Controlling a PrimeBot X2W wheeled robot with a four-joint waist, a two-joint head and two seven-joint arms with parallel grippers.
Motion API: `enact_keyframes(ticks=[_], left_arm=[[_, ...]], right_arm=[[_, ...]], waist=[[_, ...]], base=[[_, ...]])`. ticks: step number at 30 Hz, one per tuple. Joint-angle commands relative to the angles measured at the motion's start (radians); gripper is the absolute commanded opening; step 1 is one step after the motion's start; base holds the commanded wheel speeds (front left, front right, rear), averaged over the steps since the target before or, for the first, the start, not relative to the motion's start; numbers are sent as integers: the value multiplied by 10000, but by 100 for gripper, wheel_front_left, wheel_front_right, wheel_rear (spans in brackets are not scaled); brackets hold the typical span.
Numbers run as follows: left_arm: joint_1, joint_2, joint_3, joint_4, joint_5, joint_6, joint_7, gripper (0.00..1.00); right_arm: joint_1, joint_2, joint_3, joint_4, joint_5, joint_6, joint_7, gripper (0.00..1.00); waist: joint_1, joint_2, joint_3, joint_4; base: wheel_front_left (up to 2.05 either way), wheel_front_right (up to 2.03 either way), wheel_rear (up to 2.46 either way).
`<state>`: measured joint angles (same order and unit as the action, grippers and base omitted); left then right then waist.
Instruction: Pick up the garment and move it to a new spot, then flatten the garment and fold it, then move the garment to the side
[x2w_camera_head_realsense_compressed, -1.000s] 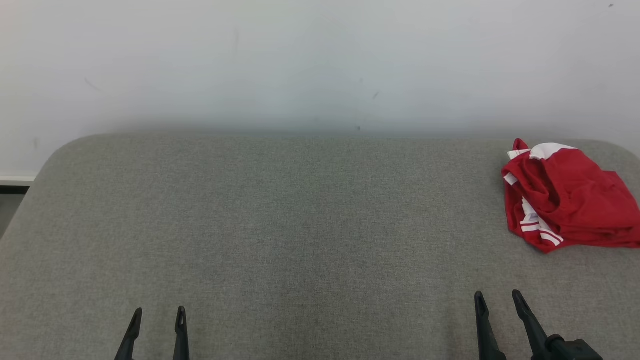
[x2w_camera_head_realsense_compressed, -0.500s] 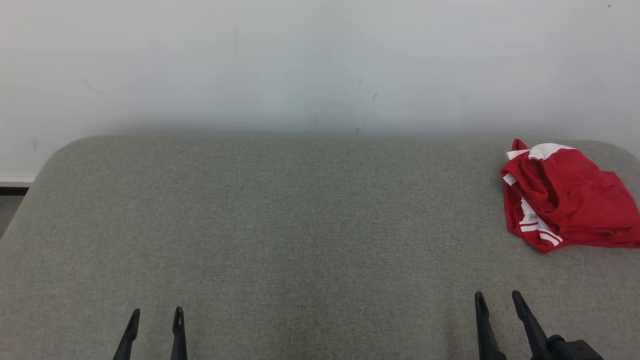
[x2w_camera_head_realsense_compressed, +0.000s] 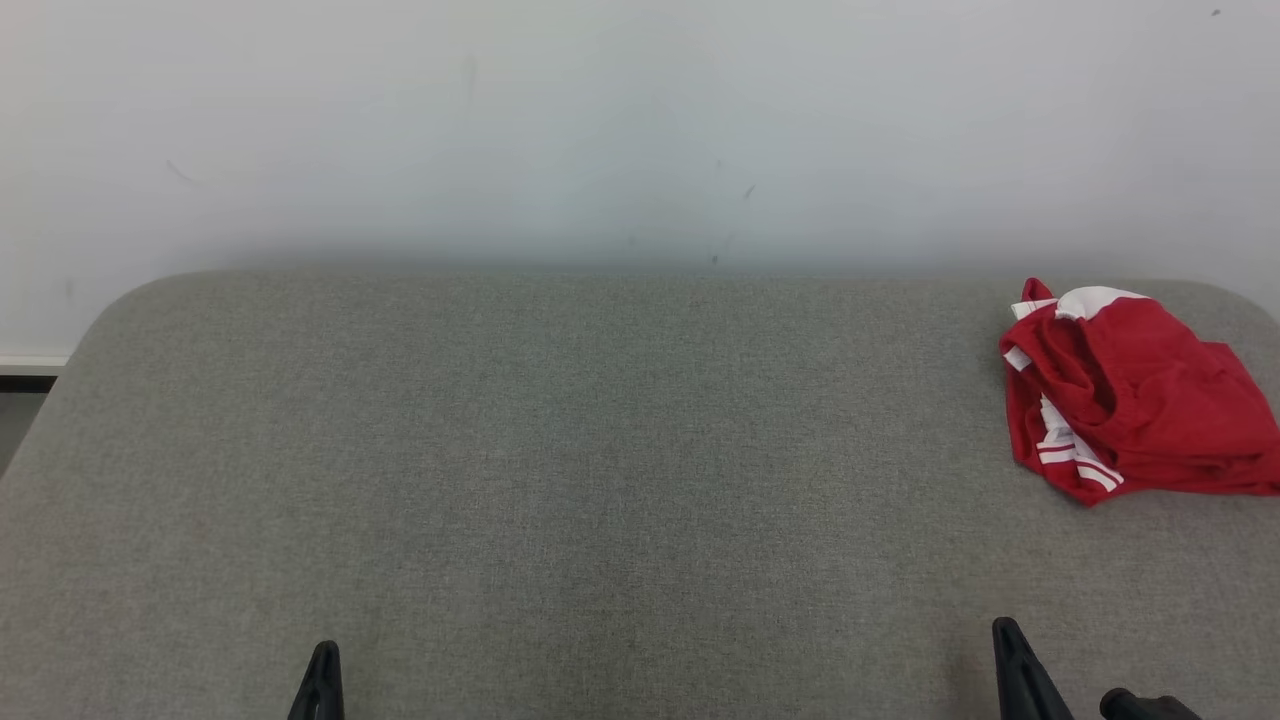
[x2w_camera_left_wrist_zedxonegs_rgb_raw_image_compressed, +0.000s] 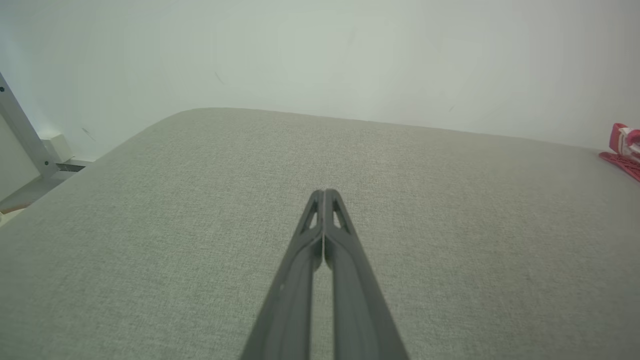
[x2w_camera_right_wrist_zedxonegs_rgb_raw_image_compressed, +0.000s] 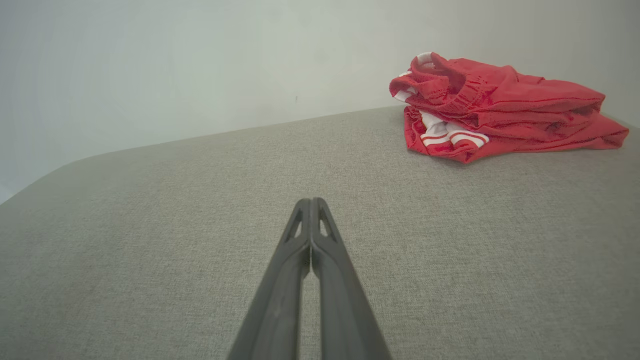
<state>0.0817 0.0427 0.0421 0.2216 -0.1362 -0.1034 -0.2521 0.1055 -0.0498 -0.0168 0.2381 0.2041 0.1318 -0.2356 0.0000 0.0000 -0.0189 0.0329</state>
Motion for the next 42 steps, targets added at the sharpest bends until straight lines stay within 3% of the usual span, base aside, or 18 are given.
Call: enact_keyframes(ticks=[1,16,42], left_arm=[[-324,29,-106,-25,-668,-13,30,0],[-1197,42,-980,451,-3809,-70,-35,0],[-2401,61,-2040,1151,-7968,-142,-42,0]], right_arm=[[-280,-38,-255,-74,538,-1,225,0],[-1063,-159,-1310,349,3057,-3,1548,0],[-2098,-358,-2638,927,6478,-7,3269,0]], waist=[[0,0,5,-6],[0,0,42,-46],[0,0,102,-115]], base=[[0,0,0],[0,0,0],[0,0,0]])
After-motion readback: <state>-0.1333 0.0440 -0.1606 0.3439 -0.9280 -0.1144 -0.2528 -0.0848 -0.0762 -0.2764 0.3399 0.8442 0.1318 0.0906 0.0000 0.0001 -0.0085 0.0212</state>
